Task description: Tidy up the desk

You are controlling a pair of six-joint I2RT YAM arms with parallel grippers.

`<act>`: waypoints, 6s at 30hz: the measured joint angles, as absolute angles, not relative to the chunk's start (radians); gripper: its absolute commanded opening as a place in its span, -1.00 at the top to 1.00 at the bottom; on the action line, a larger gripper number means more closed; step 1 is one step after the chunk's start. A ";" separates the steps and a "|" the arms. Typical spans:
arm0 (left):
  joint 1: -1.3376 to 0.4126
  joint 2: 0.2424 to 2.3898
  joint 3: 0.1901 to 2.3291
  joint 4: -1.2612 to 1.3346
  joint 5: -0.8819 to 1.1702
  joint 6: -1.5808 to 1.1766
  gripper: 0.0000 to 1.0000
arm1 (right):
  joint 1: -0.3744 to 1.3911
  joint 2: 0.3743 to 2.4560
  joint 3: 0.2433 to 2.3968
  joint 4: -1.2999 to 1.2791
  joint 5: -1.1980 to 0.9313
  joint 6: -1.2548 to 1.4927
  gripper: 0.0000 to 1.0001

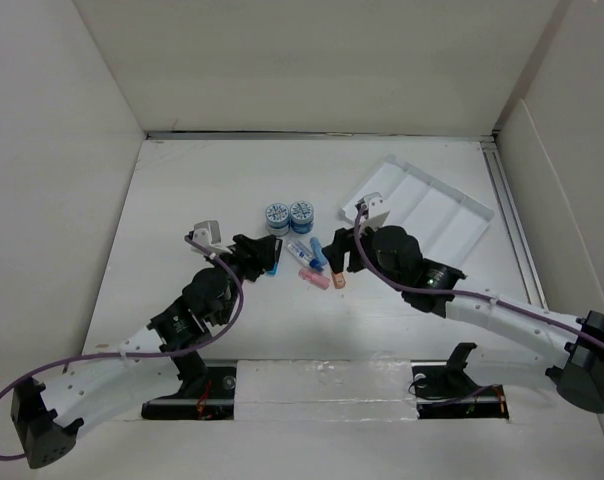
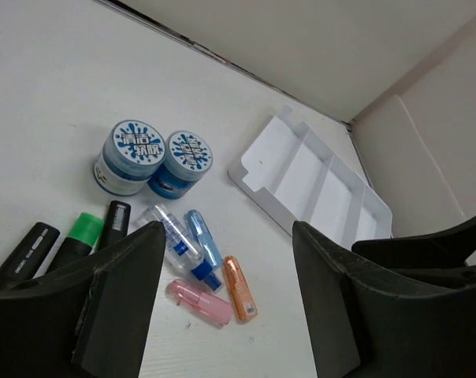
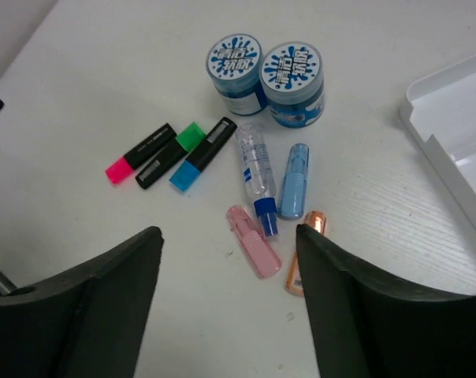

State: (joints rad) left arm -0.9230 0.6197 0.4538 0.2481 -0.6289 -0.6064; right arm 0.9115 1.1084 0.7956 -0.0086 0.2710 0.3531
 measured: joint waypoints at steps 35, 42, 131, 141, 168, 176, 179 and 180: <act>-0.894 0.602 0.303 0.449 -0.756 -0.546 0.06 | 0.743 1.903 1.341 -0.105 0.168 0.247 -0.74; -0.890 0.557 0.302 0.448 -0.746 -0.559 0.06 | 0.739 2.054 1.504 -0.150 0.168 0.221 -0.70; -0.890 0.482 0.286 0.414 -0.741 -0.621 0.09 | 0.461 1.752 1.423 -0.001 0.132 0.319 -0.02; -0.889 0.356 0.237 0.395 -0.824 -0.675 -0.08 | 0.827 2.041 1.589 -0.113 0.195 0.186 -0.98; -0.889 0.328 0.233 0.370 -0.838 -0.683 -0.07 | 0.789 2.322 1.899 -0.188 0.247 0.220 0.23; -0.889 0.354 0.230 0.381 -0.813 -0.664 -0.07 | 0.630 2.025 1.584 -0.066 0.186 0.331 0.24; -0.889 0.379 0.230 0.392 -0.804 -0.659 -0.07 | 0.482 1.861 1.461 -0.004 0.170 0.363 0.24; -0.889 0.387 0.230 0.391 -0.800 -0.658 -0.07 | 0.430 1.818 1.431 0.017 0.164 0.371 0.24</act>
